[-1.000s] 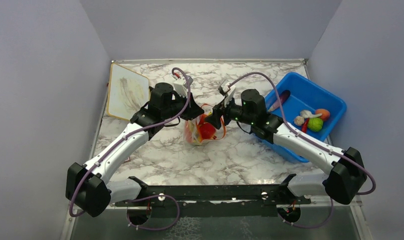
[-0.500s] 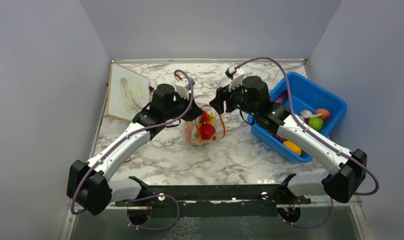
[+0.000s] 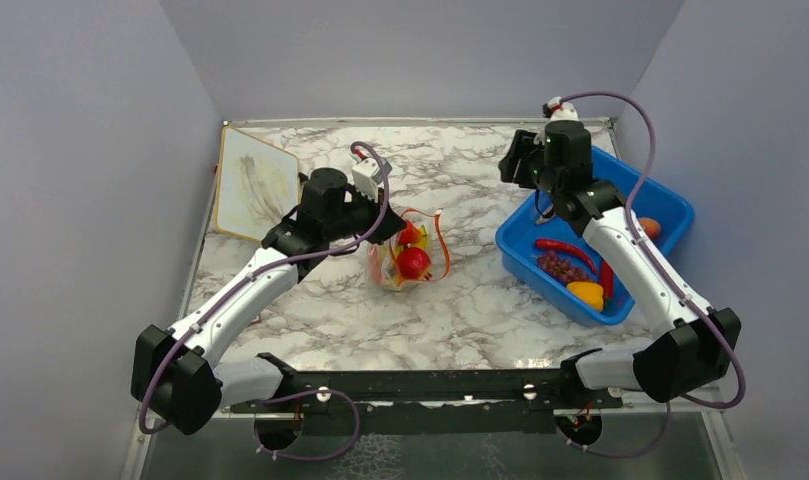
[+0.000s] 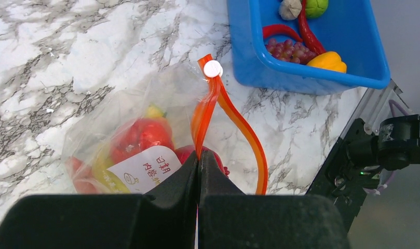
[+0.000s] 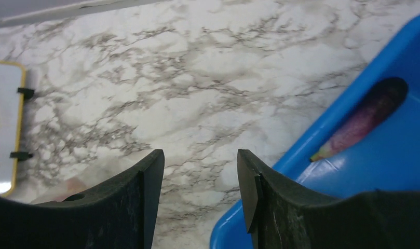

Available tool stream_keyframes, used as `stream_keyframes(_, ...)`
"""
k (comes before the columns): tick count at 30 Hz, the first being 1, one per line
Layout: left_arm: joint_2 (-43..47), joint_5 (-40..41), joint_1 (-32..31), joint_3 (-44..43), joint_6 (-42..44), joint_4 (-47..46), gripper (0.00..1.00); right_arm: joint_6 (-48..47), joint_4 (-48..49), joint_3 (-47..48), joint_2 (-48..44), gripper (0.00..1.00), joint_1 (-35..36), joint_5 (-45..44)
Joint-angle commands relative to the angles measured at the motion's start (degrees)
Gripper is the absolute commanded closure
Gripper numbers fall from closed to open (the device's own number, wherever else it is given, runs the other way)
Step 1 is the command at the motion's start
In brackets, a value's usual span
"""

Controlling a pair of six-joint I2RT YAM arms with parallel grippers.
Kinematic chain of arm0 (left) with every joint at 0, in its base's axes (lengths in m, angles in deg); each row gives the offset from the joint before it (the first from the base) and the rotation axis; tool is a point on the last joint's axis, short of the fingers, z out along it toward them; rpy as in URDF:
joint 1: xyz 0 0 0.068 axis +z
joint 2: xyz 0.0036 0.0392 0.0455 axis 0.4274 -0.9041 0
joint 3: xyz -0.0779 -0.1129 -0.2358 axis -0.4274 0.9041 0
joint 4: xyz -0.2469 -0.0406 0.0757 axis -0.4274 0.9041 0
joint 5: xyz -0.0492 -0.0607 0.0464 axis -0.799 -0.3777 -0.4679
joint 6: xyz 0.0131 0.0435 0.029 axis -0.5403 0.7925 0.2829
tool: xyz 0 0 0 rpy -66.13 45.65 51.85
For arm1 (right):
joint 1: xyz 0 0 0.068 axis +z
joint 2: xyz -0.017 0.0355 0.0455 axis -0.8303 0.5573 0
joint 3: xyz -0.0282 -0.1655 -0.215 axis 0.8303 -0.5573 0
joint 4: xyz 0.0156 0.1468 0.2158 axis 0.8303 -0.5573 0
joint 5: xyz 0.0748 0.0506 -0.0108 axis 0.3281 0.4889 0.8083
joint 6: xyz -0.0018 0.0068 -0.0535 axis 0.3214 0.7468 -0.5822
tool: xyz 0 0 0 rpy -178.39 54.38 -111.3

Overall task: Place the food in the zip-top bag and seal the zipper
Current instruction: Pick up the fake vegetable from the bin.

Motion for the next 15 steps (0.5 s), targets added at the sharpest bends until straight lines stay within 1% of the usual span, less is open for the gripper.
stream_keyframes(1,3.07,-0.65,-0.04,1.45,2.39,-1.71,1.0,4.49,-0.72,-2.63,-1.42,0.49,-5.71,-1.96)
stream_keyframes(4,3.61,-0.69,-0.01,2.06,2.91,-1.53,1.0,5.79,0.01,-4.65,-1.24,0.54,-10.4,-5.44)
stream_keyframes(7,4.5,-0.72,-0.03,2.34,3.34,-1.45,1.0,5.27,1.73,-6.44,-0.53,0.54,-15.25,-6.95)
stream_keyframes(11,5.6,-1.87,-0.03,3.55,2.68,-2.7,1.0,4.46,6.67,-10.44,-0.09,0.53,-22.32,-1.06)
stream_keyframes(15,5.95,-2.48,-0.04,3.59,2.32,-2.87,1.0,5.94,13.62,-14.91,1.82,0.54,-26.42,2.26)
